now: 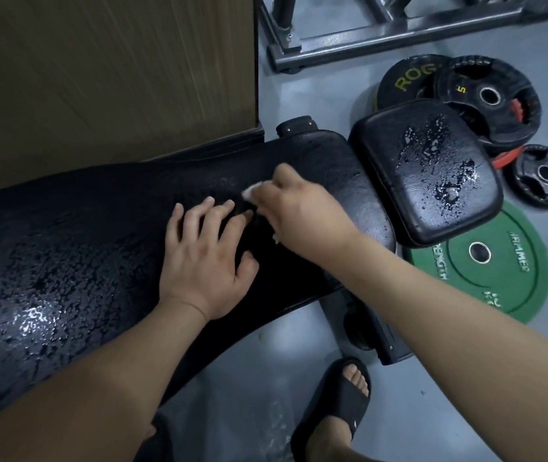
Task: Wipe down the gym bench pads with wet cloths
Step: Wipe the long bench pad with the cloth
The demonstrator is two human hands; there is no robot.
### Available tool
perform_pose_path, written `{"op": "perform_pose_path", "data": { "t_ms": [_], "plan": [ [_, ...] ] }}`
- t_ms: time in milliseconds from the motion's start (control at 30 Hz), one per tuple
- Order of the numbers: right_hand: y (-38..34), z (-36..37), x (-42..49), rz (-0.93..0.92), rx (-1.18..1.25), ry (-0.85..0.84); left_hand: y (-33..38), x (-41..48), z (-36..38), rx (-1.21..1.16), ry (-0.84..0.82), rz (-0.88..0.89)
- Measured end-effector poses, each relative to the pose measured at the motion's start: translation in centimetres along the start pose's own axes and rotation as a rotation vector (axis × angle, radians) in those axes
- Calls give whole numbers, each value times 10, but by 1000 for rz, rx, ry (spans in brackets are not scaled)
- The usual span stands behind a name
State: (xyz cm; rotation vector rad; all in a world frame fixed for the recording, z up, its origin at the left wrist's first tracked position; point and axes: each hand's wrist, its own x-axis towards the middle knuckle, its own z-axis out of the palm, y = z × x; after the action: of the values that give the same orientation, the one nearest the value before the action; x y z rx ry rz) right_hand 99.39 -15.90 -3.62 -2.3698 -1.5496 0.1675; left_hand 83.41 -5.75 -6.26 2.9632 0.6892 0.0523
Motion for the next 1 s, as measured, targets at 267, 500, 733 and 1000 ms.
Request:
{"op": "perform_pose_path", "data": {
  "t_ms": [267, 500, 733, 1000],
  "plan": [
    [42, -15, 54, 415, -75, 133, 1, 0, 2, -18, 18, 2],
    [22, -16, 41, 88, 16, -6, 1, 1, 3, -26, 37, -4],
    [11, -14, 44, 190, -9, 12, 2, 2, 3, 7, 34, -8],
    [88, -30, 24, 481, 23, 159, 2, 1, 5, -31, 69, 5]
  ]
}}
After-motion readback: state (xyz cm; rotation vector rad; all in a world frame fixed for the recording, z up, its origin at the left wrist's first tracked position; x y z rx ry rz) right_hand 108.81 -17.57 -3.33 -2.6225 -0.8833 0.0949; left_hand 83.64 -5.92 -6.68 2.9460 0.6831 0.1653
